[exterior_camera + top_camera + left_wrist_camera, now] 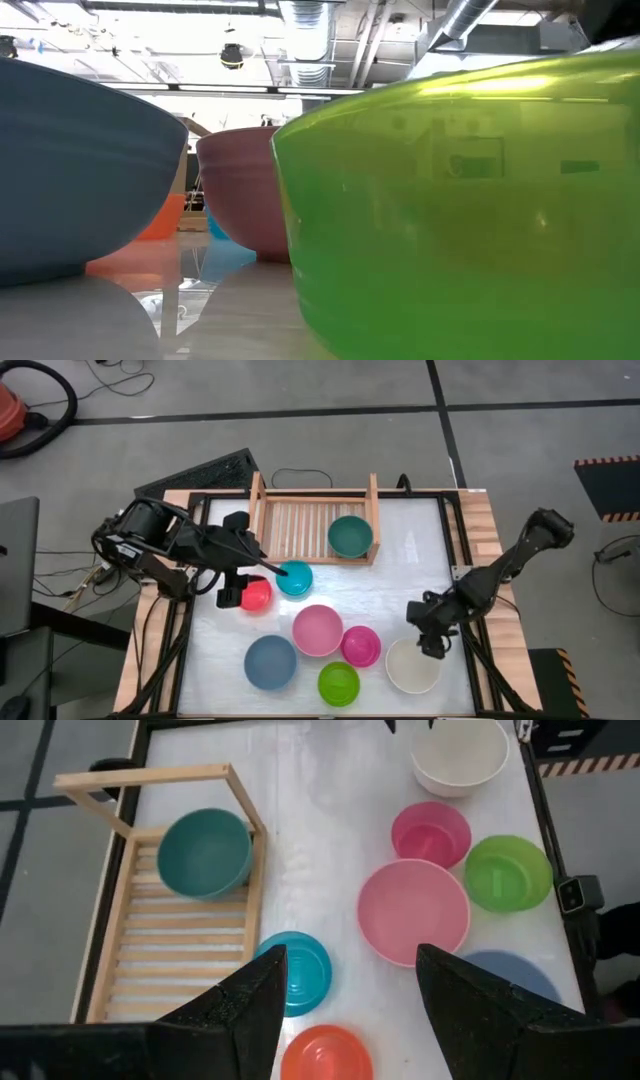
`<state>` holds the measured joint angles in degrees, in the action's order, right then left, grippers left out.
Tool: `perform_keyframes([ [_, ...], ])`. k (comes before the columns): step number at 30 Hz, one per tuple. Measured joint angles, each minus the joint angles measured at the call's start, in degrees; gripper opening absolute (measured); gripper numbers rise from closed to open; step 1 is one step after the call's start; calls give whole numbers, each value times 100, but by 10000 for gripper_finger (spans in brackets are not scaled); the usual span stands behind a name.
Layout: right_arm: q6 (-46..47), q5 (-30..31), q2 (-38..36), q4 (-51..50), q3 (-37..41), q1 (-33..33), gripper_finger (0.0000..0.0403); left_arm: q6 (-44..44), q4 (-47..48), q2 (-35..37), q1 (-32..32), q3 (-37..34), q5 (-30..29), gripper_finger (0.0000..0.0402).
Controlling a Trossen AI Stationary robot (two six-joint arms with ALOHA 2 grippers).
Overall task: Place and stack bowls onto a shelf
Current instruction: Stack the white bowl on top of the green bowl on the shelf
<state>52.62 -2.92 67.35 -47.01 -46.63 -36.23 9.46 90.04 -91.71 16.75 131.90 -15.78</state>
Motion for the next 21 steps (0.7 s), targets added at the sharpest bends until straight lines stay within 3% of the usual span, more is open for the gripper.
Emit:
perform_keyframes([
  [13, 114, 0, 1265, 101, 0, -109, 276, -294, -1, -1, 0, 0, -38, 208],
  [16, 250, -20, 1380, 245, 0, -63, 226, -356, -2, -10, 0, 0, -223, 208],
  [21, 503, -226, 1392, 252, 0, 67, 60, -524, -3, -14, -2, 0, -326, 208],
])
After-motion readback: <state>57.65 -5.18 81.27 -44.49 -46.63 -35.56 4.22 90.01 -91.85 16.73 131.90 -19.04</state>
